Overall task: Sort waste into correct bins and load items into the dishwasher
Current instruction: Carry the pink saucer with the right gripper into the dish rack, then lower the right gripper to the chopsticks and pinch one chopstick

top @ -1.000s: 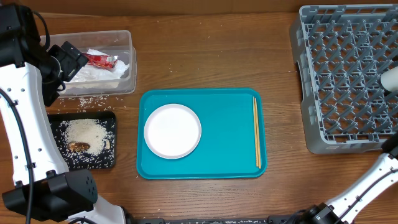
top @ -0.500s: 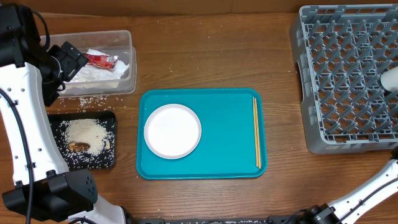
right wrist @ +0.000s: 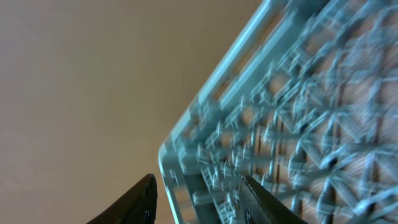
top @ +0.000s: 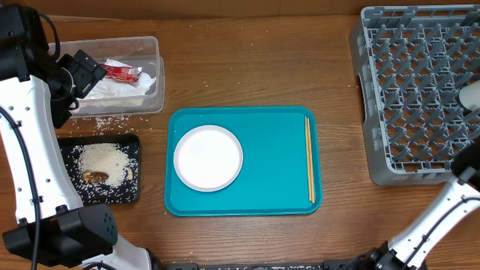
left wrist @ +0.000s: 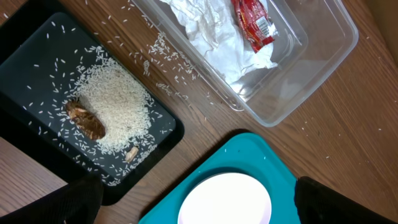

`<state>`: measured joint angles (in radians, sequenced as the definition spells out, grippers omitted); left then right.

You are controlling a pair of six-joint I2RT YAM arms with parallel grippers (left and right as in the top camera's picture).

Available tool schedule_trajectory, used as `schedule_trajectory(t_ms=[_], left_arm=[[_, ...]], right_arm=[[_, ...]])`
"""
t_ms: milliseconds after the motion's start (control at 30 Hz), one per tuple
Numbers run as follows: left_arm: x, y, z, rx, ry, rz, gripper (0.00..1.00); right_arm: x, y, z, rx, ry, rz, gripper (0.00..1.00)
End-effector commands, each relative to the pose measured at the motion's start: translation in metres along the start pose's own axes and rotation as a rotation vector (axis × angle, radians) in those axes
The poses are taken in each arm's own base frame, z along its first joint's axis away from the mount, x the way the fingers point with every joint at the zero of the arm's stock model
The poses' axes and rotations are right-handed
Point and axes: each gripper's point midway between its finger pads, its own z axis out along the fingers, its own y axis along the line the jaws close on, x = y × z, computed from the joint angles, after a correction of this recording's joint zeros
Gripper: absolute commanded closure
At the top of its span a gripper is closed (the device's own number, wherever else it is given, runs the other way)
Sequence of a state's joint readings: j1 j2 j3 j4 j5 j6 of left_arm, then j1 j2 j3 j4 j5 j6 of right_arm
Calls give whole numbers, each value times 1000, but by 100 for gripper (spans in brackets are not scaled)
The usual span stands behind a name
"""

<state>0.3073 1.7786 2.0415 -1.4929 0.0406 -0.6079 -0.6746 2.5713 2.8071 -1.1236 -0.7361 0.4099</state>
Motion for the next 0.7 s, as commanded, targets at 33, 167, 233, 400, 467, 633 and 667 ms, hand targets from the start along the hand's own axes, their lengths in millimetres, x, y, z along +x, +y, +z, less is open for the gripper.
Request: schedule_trajectory(t_ms=[33, 167, 233, 400, 467, 633, 667], left_arm=[[1, -3, 4, -2, 8, -3, 0], [1, -3, 4, -2, 8, -3, 0], [1, -3, 4, -2, 8, -3, 0], [1, -3, 4, -2, 8, -3, 0], [1, -3, 4, -2, 8, -2, 0], [1, -3, 4, -2, 8, -3, 0], [1, -3, 4, -2, 8, -3, 0]], right_arm=[[38, 99, -32, 50, -7, -304, 52], [125, 163, -43, 0, 184, -452, 0], [181, 193, -48, -99, 338, -476, 0], [254, 209, -30, 0, 487, -552, 0], [263, 195, -18, 194, 458, -505, 4], [318, 206, -4, 305, 498, -619, 1], [327, 206, -4, 322, 509, -633, 1]])
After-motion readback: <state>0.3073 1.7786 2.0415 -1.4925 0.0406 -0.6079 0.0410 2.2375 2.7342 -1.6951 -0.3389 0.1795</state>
